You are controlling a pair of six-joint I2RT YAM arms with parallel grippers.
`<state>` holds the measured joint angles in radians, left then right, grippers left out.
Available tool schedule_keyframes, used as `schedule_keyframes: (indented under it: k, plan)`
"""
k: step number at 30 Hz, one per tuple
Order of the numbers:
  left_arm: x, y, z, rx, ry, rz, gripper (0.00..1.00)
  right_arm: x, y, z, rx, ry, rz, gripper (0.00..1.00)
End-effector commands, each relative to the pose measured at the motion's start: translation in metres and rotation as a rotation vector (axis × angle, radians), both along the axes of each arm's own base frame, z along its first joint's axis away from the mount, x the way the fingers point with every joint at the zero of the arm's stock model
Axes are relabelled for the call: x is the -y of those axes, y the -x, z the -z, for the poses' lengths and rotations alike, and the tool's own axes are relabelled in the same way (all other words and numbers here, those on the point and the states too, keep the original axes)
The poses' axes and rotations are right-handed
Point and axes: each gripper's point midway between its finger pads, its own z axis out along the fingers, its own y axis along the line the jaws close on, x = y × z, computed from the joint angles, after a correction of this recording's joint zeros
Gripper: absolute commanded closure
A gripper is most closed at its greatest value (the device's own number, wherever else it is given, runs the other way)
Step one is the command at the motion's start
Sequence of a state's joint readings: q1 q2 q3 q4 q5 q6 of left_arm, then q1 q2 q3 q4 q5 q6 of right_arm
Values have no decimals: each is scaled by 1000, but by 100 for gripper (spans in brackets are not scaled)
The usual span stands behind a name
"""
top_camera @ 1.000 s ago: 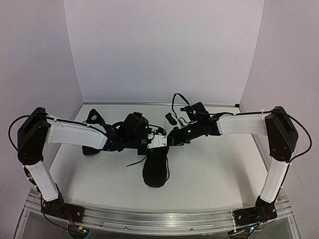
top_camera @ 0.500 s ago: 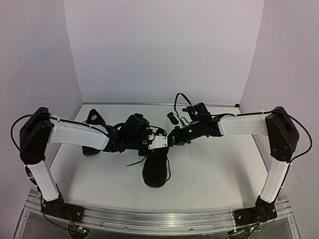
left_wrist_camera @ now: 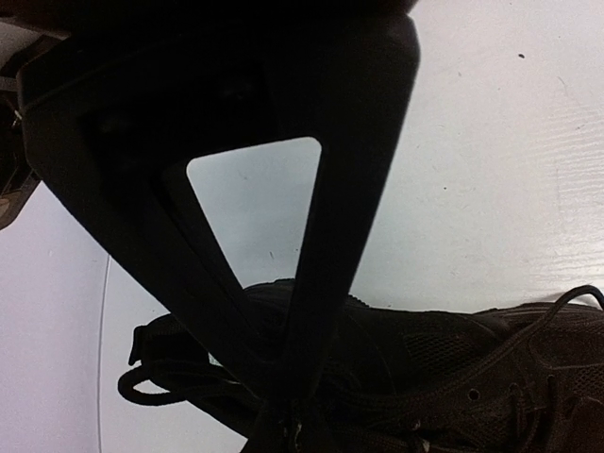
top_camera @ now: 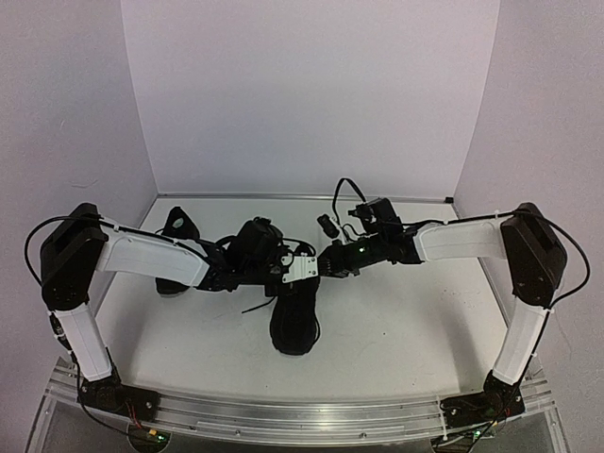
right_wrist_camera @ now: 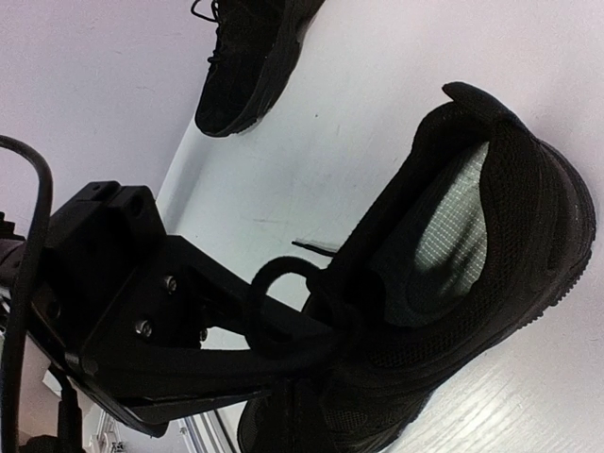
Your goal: Tie the shoes
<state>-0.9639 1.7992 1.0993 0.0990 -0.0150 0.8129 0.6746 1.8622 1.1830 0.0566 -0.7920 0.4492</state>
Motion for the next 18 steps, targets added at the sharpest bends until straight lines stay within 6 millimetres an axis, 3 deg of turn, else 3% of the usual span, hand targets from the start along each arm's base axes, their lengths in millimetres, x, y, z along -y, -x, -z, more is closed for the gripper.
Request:
schedule_keyframes:
  k: [1, 18]
  plan:
    - [6, 13, 2, -46, 46, 73, 100, -6, -4, -23, 34, -72, 6, 100]
    - [8, 7, 12, -100, 138, 131, 100, -3, 7, -10, -12, -75, -11, 100]
